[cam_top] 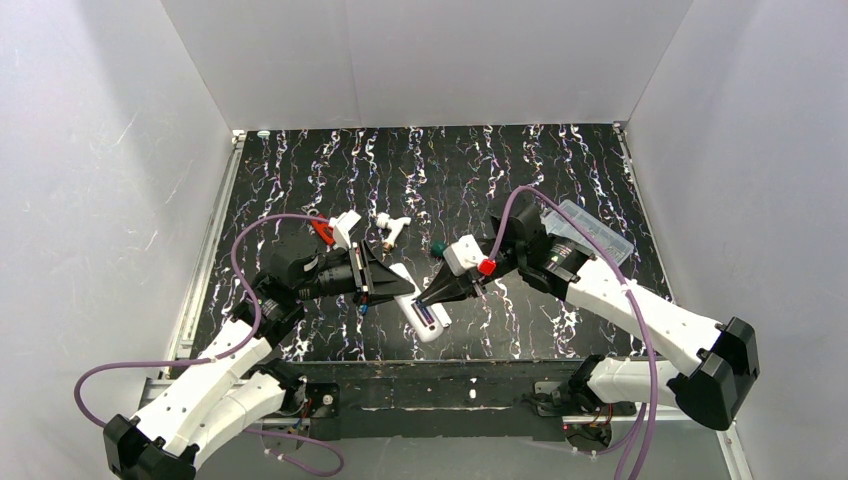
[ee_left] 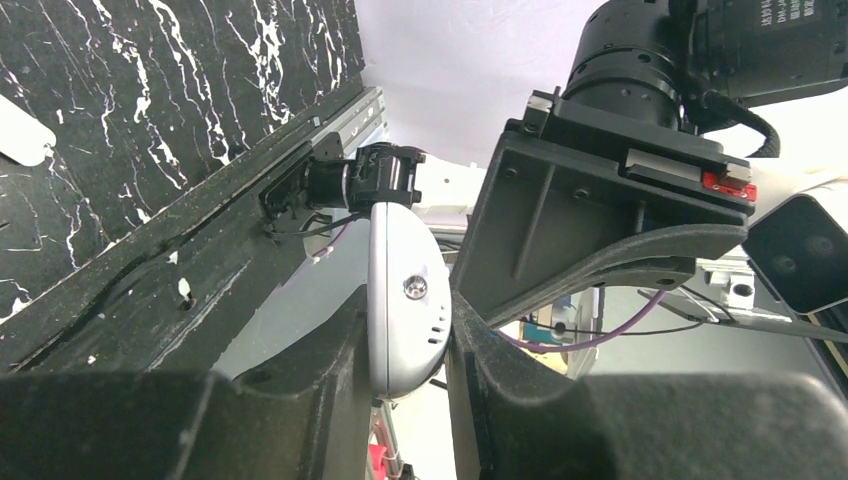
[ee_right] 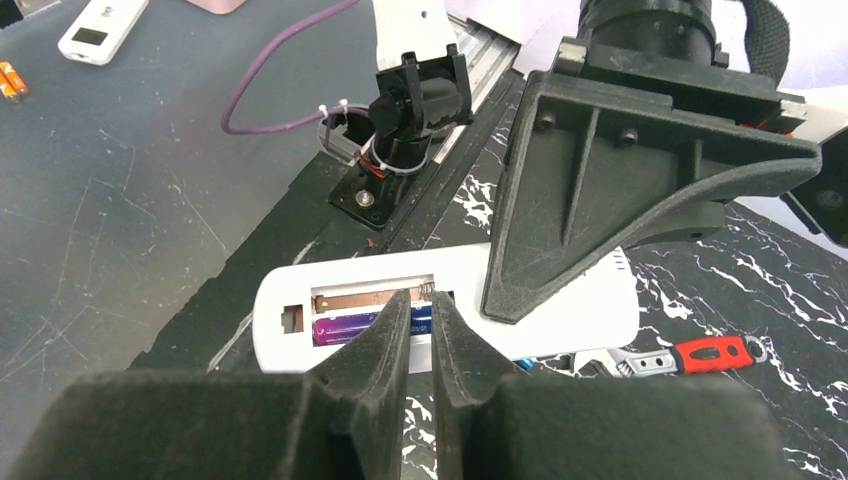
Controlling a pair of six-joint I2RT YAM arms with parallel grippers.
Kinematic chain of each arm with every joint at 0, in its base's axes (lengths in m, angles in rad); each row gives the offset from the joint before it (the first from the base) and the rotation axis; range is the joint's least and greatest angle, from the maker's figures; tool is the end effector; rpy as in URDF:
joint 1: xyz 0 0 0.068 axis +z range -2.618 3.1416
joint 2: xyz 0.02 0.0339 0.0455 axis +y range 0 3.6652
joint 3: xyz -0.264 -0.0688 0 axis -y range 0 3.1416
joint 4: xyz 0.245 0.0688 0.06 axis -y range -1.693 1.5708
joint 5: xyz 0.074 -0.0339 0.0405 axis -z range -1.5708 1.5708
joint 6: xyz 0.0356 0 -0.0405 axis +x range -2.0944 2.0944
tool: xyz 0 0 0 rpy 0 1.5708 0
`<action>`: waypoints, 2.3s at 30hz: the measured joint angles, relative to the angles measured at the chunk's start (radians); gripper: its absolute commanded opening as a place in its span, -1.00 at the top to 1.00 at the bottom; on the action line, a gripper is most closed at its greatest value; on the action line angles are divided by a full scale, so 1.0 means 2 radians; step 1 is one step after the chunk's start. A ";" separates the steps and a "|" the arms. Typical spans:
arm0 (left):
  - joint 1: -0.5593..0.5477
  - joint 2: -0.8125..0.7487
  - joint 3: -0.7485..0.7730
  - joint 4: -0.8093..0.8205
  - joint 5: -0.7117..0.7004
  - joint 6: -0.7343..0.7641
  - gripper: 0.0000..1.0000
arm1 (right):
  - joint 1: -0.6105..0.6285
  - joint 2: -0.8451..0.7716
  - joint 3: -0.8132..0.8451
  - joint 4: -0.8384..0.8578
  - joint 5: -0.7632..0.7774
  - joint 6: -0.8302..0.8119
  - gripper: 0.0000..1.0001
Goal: Load the batteries into the remote control
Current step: Load the battery into the remote control, then move the battery to the center of the board.
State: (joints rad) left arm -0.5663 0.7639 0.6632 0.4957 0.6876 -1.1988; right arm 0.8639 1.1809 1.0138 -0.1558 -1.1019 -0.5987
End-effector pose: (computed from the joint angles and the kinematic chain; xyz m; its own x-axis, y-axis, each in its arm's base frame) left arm 0.1337 -0.1118 0.3702 -0.7288 -0.3898 -0.5630 0.6329 -0.0695 -0.7711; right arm 0.1425 0.2158 0.3475 0.3331 -0.0022 -0.9429 -0.8539 -0.4249 -0.3006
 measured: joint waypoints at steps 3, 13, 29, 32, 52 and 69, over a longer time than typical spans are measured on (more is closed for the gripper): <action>0.000 0.001 0.000 0.001 0.000 -0.004 1.00 | 0.001 0.003 0.003 -0.013 0.005 -0.019 0.64; 0.000 0.006 0.000 -0.001 -0.009 -0.005 1.00 | 0.001 0.001 0.006 -0.040 0.021 -0.066 0.61; 0.003 0.007 0.000 0.007 -0.030 -0.007 1.00 | 0.007 -0.069 -0.055 0.002 0.083 -0.067 0.45; 0.004 0.006 0.000 0.007 -0.030 -0.004 1.00 | 0.007 -0.082 -0.071 0.028 0.095 -0.041 0.42; 0.004 -0.022 0.044 -0.081 -0.032 0.066 1.00 | 0.007 -0.147 -0.113 0.209 0.363 0.329 0.17; 0.004 -0.050 0.122 -0.145 -0.031 0.108 1.00 | 0.070 0.211 0.095 -0.073 0.572 0.645 -0.19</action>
State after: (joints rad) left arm -0.5591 0.6632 0.9077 0.2062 0.6262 -0.9829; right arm 1.0042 1.6035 1.2034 -0.3012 0.0418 0.6914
